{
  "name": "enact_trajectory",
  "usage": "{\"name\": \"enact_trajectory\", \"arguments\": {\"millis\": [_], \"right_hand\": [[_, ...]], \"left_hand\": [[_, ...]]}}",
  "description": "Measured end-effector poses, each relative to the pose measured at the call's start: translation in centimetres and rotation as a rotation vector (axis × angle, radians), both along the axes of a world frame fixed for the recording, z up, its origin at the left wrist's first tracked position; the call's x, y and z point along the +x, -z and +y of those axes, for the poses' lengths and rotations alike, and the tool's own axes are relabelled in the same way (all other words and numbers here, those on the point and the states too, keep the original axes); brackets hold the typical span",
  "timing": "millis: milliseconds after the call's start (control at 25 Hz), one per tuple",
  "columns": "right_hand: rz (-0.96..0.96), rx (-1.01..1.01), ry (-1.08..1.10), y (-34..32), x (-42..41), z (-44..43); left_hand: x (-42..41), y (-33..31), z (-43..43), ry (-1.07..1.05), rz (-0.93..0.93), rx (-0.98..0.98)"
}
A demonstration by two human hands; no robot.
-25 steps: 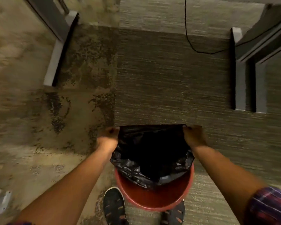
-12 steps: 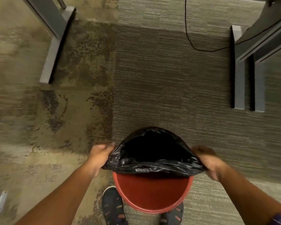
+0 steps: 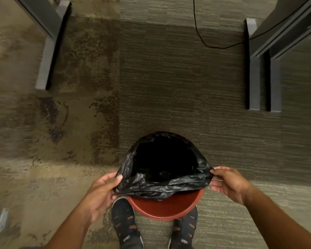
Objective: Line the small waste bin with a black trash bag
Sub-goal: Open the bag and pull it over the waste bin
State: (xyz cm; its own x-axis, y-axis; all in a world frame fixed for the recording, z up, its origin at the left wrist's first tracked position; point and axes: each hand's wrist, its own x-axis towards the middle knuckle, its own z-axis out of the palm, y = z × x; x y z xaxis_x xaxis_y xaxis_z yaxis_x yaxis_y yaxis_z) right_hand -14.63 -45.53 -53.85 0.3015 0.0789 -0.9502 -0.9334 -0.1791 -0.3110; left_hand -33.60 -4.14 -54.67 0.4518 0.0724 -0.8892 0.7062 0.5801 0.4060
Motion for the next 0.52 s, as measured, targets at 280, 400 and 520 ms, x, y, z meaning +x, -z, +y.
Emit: {"name": "enact_trajectory", "arguments": {"millis": [280,400,520], "right_hand": [[0.064,0.144,0.389,0.6,-2.1,1.6],[0.023,0.254,0.459,1.1,-3.7,1.5],[-0.002,0.225,0.426,1.6,-5.4,0.4]], "left_hand": [[-1.6,-1.3,-3.1,-0.467,-0.093,-0.161],[-1.5,-1.7,-5.3,-0.371,-0.065,-0.085],[-2.2,-1.9,-6.9,-0.148,0.043,0.127]]}}
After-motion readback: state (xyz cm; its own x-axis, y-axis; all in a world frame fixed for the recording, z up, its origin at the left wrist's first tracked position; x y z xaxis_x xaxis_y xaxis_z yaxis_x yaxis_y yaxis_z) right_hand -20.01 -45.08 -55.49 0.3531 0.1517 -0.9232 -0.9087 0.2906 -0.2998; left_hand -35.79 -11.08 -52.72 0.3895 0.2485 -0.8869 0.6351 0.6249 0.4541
